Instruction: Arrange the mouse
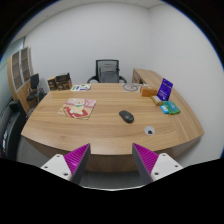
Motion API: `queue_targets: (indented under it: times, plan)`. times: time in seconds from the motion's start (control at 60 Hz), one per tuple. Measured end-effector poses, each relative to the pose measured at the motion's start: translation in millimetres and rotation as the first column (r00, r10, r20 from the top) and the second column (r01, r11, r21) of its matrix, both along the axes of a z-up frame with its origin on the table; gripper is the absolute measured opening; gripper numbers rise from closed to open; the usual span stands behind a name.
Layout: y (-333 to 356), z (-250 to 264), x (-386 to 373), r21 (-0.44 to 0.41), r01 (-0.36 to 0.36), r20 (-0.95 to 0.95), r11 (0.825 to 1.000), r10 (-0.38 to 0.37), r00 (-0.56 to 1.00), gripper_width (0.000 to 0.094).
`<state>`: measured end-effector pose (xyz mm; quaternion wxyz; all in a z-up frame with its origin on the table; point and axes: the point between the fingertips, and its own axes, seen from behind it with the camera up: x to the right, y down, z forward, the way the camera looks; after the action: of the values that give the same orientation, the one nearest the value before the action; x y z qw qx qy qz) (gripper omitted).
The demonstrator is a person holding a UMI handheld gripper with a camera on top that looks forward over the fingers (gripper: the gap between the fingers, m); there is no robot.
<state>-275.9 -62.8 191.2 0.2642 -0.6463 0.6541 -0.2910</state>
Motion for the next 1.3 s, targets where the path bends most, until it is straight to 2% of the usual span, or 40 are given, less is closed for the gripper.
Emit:
queue_targets:
  times: [0.35,0.617,1.033,1.3]
  plan:
    - [-75.0,-33.2,17.4,-0.032,0.035,-0.007,0.999,-0.035,0.999,0.0867]
    - [-105.9,-66.8,67.7,-0.006,0.027,0.015,1.0,-0.027,1.0,0.0866]
    - [-126.8,-134.5,175.7,0.003,0.002,0.032,1.0,-0.002,0.999,0.0866]
    - [-125.0,-175.2,236.7,-0.025,-0.032,0.019,0.999,0.033,0.999,0.0866]
